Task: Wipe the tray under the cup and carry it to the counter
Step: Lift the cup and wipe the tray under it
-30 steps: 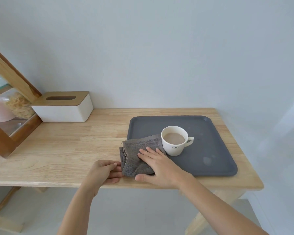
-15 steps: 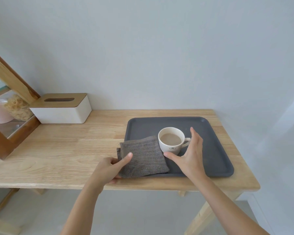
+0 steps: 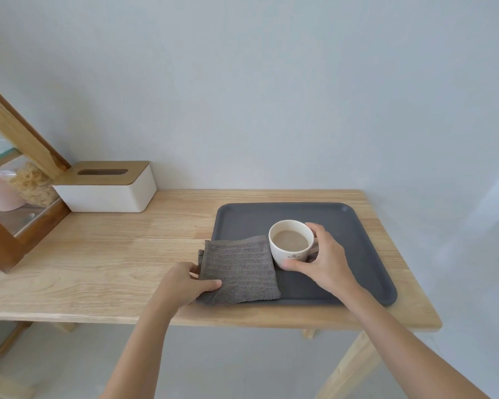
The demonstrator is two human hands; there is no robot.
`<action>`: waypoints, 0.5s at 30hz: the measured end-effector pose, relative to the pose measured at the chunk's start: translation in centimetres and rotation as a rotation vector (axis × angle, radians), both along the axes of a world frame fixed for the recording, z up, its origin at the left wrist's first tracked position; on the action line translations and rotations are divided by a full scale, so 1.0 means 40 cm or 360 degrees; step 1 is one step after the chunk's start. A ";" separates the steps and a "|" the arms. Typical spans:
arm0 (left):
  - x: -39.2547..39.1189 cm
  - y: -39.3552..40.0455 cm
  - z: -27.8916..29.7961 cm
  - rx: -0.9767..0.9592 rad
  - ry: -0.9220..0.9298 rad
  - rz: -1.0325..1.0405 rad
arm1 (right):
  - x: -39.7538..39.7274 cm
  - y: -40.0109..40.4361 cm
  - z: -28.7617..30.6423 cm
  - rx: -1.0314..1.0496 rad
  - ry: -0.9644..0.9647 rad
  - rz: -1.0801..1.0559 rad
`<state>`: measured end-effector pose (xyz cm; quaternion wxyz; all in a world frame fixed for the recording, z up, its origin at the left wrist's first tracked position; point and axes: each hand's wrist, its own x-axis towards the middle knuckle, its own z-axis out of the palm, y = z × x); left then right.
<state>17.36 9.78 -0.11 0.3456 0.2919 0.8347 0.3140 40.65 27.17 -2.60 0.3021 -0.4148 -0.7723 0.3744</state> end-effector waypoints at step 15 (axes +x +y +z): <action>0.165 0.244 -0.007 0.0743 0.0270 -0.0617 | 0.075 0.048 0.017 -0.0247 0.0190 0.0243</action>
